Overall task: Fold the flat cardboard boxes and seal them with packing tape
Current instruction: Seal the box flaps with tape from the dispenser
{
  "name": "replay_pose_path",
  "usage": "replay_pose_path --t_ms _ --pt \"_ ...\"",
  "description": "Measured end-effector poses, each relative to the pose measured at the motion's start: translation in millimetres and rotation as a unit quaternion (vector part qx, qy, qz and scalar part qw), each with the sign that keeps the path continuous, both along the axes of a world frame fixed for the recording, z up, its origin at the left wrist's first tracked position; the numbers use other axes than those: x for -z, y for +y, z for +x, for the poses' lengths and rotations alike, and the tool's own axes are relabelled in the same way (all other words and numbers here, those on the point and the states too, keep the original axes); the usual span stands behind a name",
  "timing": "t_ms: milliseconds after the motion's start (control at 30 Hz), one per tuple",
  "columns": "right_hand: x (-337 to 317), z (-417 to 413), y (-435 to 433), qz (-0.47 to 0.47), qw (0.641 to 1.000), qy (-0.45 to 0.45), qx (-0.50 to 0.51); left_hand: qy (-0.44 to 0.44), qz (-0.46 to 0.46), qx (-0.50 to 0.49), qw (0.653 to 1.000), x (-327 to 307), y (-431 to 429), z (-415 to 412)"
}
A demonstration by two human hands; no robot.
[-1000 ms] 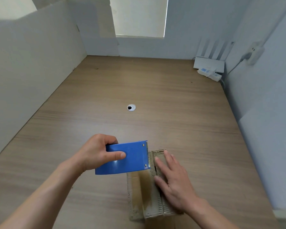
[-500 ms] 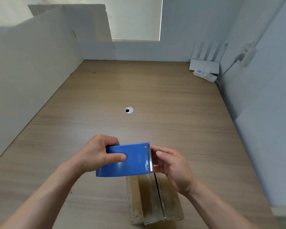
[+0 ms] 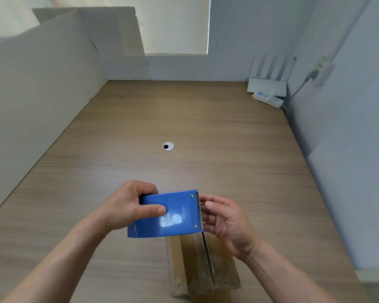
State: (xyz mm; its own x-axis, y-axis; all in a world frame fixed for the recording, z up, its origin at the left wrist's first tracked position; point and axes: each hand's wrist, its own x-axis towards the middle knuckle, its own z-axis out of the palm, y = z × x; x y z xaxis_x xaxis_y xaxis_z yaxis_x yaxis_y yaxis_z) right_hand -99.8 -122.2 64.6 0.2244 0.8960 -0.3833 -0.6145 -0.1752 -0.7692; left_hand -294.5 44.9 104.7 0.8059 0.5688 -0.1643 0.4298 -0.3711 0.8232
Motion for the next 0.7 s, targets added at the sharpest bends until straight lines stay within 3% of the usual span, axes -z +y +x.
replay_pose_path --t_ms 133,300,433,700 --pt "0 -4 4 -0.041 0.999 -0.017 0.001 -0.014 -0.029 0.006 0.999 0 -3 0" --pt "2 -9 8 -0.096 0.985 -0.139 0.021 -0.008 -0.032 0.003 0.999 4 -2 -1" --pt "-2 -7 7 -0.085 0.965 -0.247 0.013 -0.011 -0.040 -0.008 0.999 11 1 -5" --pt "5 -3 9 -0.059 0.951 -0.303 0.030 -0.003 -0.053 -0.018 0.998 15 5 6"
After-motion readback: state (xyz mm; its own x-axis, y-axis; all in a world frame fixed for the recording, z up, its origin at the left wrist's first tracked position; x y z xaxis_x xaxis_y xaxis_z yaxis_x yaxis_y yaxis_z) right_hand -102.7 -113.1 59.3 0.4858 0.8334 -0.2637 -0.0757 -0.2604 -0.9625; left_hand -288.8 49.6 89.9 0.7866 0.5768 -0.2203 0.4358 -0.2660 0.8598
